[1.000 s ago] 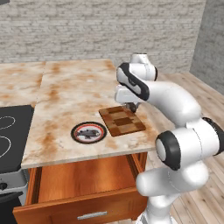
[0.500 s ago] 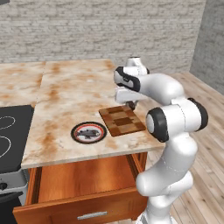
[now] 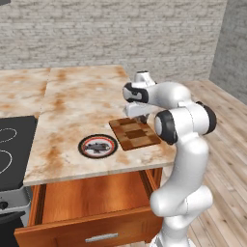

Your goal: Pick up the knife from the drawer and place it on the cutting board. Then place the meat from the plate to the cutting board.

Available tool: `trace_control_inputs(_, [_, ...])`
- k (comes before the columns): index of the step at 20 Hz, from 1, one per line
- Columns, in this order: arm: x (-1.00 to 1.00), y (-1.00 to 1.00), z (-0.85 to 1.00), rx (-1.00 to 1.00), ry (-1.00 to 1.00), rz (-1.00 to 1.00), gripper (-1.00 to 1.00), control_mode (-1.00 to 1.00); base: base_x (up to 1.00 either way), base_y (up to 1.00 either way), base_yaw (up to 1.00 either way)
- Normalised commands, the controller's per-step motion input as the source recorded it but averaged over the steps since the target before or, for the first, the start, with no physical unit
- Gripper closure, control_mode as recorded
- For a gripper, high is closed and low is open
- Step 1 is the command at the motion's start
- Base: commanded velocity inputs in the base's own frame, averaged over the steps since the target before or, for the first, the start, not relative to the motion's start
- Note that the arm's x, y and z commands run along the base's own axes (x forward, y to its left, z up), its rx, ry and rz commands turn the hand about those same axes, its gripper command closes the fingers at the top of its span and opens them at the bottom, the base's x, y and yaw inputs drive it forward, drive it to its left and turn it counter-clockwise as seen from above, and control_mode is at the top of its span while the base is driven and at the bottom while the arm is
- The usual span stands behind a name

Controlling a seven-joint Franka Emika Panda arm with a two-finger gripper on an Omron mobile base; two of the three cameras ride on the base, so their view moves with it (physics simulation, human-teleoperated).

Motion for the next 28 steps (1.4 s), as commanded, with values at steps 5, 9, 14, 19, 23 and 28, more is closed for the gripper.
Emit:
trace_control_inputs(5, [0.46, -0.03, -0.34, 0.03, 0.0, 0.11, 1.0, -1.0, 0.0, 0.0, 0.0])
trace_control_inputs(9, [0.34, 0.0, -0.37, 0.0, 0.0, 0.08, 1.0, -1.0, 0.0, 0.0, 0.0])
trace_control_inputs(14, [0.21, 0.0, -0.44, 0.0, -0.04, 0.06, 1.0, -1.0, 0.0, 0.0, 0.0])
trace_control_inputs(19, [0.0, -0.01, -0.53, 0.0, -0.05, 0.03, 1.0, -1.0, 0.0, 0.0, 0.0])
trace_control_inputs(23, [0.0, -0.08, -0.52, 0.04, 0.0, 0.0, 1.0, -1.0, 0.0, 0.0, 0.0])
trace_control_inputs(28, [0.0, -0.03, -0.29, 0.09, 0.0, 0.0, 1.0, -1.0, 0.0, 0.0, 0.0])
